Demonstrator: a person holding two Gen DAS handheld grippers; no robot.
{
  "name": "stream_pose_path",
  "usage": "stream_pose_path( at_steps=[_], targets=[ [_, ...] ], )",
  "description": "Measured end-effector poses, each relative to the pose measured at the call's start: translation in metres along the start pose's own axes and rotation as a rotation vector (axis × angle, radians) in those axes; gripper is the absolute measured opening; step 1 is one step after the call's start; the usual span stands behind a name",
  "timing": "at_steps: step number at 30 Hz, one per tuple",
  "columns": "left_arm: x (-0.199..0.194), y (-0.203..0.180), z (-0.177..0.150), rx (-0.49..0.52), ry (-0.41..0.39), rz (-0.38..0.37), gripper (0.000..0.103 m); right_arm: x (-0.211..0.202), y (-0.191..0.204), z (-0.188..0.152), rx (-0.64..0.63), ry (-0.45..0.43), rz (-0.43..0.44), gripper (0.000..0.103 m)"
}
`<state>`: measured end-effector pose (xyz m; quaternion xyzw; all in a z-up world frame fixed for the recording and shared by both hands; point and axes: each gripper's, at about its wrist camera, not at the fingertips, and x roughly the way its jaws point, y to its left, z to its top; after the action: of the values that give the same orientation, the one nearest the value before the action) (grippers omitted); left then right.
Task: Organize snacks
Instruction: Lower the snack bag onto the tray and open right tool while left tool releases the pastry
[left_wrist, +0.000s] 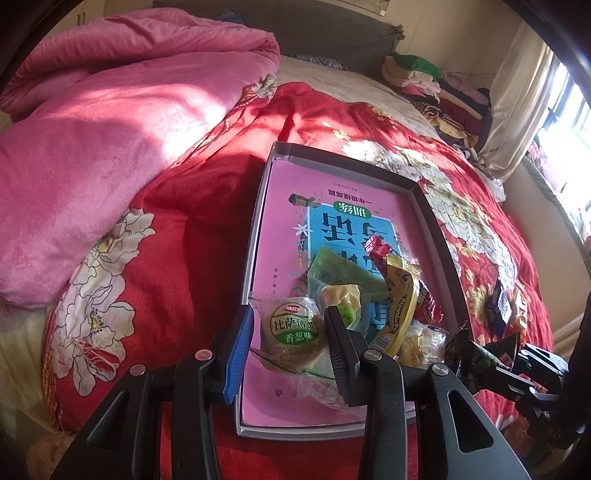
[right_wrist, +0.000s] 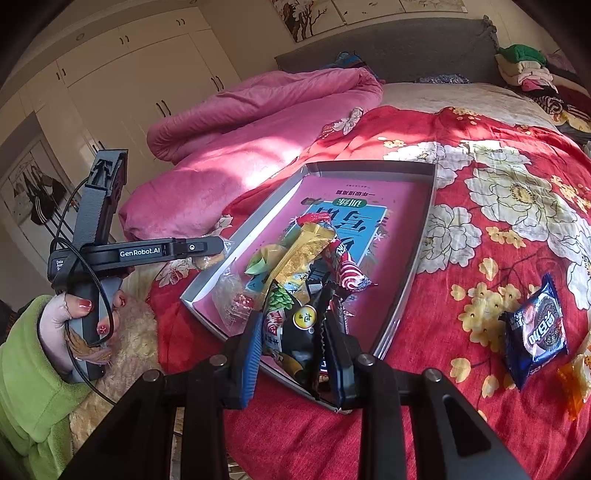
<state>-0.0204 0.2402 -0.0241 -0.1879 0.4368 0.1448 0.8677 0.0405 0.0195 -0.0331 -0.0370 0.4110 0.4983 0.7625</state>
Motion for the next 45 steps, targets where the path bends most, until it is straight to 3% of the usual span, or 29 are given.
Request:
stream_pose_path(
  at_steps=[15,36,45],
  targets=[
    [0.018,-0.005,-0.002,0.024,0.046,0.011,0.041,0.016,-0.001,-0.006,-0.03,0.043,-0.01,0.032],
    [0.021,-0.009,-0.003,0.035,0.051,0.01,0.041,0.019,-0.004,-0.009,-0.032,0.054,-0.037,0.033],
    [0.019,-0.007,-0.002,0.027,0.045,-0.001,0.042,0.005,-0.01,-0.006,0.003,0.022,-0.039,0.041]
  ],
)
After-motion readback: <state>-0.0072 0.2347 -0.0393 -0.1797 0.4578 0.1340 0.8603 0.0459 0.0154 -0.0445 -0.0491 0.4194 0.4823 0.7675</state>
